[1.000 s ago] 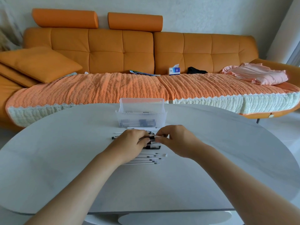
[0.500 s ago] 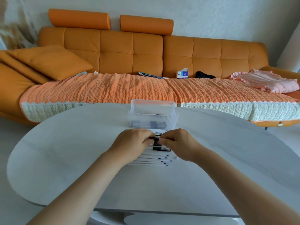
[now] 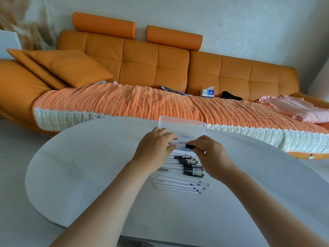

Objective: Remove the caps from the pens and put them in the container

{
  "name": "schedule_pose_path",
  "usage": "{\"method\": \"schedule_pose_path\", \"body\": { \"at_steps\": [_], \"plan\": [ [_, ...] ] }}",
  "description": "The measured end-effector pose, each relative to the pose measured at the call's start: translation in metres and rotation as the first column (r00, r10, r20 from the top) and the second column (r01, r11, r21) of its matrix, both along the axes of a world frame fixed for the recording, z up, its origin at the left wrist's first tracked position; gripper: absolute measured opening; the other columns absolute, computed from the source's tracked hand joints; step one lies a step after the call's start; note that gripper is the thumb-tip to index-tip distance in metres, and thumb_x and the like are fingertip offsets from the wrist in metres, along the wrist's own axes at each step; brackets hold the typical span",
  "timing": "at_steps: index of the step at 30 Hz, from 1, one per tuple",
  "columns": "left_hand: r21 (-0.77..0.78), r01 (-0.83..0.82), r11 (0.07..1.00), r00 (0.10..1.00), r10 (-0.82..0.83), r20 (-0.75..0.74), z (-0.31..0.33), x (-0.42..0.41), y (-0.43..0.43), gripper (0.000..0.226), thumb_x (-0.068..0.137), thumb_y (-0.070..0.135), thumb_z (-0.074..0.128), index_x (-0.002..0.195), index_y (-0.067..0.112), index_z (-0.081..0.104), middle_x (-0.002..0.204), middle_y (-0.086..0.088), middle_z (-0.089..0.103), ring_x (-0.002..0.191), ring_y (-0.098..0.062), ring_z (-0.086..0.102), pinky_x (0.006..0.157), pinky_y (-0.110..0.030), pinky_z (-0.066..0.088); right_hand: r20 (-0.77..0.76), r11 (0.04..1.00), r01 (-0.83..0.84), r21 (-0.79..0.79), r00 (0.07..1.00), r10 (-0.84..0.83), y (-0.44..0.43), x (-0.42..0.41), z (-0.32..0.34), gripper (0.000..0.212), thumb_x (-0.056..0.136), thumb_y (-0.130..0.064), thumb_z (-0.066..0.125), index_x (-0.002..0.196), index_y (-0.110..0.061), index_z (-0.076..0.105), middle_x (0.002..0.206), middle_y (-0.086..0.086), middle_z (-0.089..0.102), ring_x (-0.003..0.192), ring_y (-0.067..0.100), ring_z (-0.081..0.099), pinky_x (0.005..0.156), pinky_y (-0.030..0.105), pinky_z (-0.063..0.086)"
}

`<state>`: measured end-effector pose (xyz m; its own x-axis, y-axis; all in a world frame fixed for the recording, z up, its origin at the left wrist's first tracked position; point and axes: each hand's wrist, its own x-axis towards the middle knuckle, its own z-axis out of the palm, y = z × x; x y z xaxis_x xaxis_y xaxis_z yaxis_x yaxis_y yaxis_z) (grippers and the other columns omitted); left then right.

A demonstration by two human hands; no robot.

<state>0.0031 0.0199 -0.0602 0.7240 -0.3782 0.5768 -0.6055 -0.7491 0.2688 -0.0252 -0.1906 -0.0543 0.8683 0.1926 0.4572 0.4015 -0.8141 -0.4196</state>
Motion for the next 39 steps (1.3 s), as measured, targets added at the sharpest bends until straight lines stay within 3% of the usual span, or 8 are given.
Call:
{"method": "schedule_pose_path", "body": {
  "at_steps": [5,11,16,23,25,27,32,39],
  "plan": [
    [-0.096,-0.120,0.988,0.991,0.125,0.039,0.004,0.018,0.006,0.047,0.091,0.032,0.061,0.134,0.018,0.048,0.134,0.000,0.048,0.123,-0.023,0.041,0.096,-0.039,0.044,0.010,0.980,0.197,-0.003,0.980,-0.197,-0.008,0.041,0.030,0.028,0.099,-0.010,0.053,0.116,-0.021,0.071,0.107,-0.002,0.063,0.077,0.011,0.055,0.060,0.011,0.036],
    [0.101,-0.039,0.994,0.988,0.054,-0.147,-0.012,0.026,-0.002,0.061,0.097,0.038,0.049,0.151,0.022,0.025,0.159,0.001,0.019,0.145,-0.019,0.012,0.113,-0.039,0.030,-0.262,0.953,0.258,-0.157,0.920,-0.292,-0.003,0.089,0.036,0.034,0.100,-0.007,0.046,0.111,-0.025,0.073,0.101,0.004,0.068,0.060,0.019,0.055,0.045,0.025,0.041],
    [0.186,-0.052,0.981,0.972,0.093,-0.217,-0.019,0.027,-0.006,0.066,0.099,0.042,0.045,0.154,0.021,0.015,0.161,0.000,0.012,0.147,-0.020,0.006,0.115,-0.041,0.025,-0.428,0.969,0.199,-0.147,0.870,-0.244,0.008,0.100,0.032,0.035,0.100,-0.004,0.045,0.108,-0.019,0.076,0.098,0.000,0.068,0.056,0.010,0.047,0.040,0.013,0.035],
    [0.189,-0.057,0.980,0.972,0.098,-0.215,-0.019,0.026,-0.007,0.066,0.099,0.044,0.044,0.154,0.023,0.015,0.161,0.002,0.013,0.147,-0.019,0.006,0.114,-0.042,0.025,-0.504,0.980,0.181,-0.085,0.840,-0.199,0.007,0.091,0.031,0.038,0.095,-0.031,0.056,0.089,0.005,0.067,0.069,0.009,0.048,0.058,0.017,0.038,0.057,0.027,0.029],
    [0.185,-0.057,0.981,0.971,0.098,-0.219,-0.018,0.025,-0.007,0.066,0.099,0.045,0.044,0.154,0.023,0.016,0.161,0.001,0.013,0.148,-0.020,0.006,0.115,-0.041,0.023,-0.488,0.987,0.122,-0.105,0.858,-0.158,0.009,0.078,0.035,0.031,0.097,-0.031,0.056,0.099,-0.005,0.073,0.080,0.004,0.060,0.065,0.013,0.049,0.061,0.025,0.036],
    [0.181,-0.061,0.982,0.975,0.097,-0.199,-0.017,0.022,-0.008,0.065,0.099,0.045,0.044,0.153,0.023,0.017,0.161,0.001,0.015,0.147,-0.020,0.007,0.116,-0.041,0.021,-0.414,0.986,0.063,-0.157,0.902,-0.124,0.007,0.066,0.038,0.026,0.097,-0.030,0.056,0.114,-0.020,0.072,0.107,-0.004,0.066,0.092,0.010,0.058,0.077,0.023,0.042],
    [0.109,-0.029,0.994,0.997,0.036,-0.062,-0.012,0.010,-0.016,0.053,0.097,0.041,0.049,0.146,0.025,0.034,0.145,0.006,0.038,0.133,-0.017,0.029,0.107,-0.034,0.031,-0.154,0.983,0.036,-0.180,0.986,-0.064,-0.011,0.037,0.034,0.023,0.095,-0.026,0.059,0.114,-0.031,0.069,0.118,-0.013,0.060,0.096,0.006,0.058,0.082,0.022,0.045],
    [0.063,0.127,0.990,0.981,-0.116,-0.155,-0.010,-0.017,-0.034,0.019,0.091,0.034,0.060,0.110,0.029,0.060,0.097,0.013,0.059,0.096,-0.010,0.052,0.073,-0.027,0.042,-0.244,0.986,0.018,-0.168,0.968,-0.059,-0.038,-0.015,0.013,0.023,0.091,-0.021,0.063,0.090,-0.044,0.068,0.094,-0.024,0.061,0.078,0.000,0.060,0.071,0.018,0.046]
  ]
}}
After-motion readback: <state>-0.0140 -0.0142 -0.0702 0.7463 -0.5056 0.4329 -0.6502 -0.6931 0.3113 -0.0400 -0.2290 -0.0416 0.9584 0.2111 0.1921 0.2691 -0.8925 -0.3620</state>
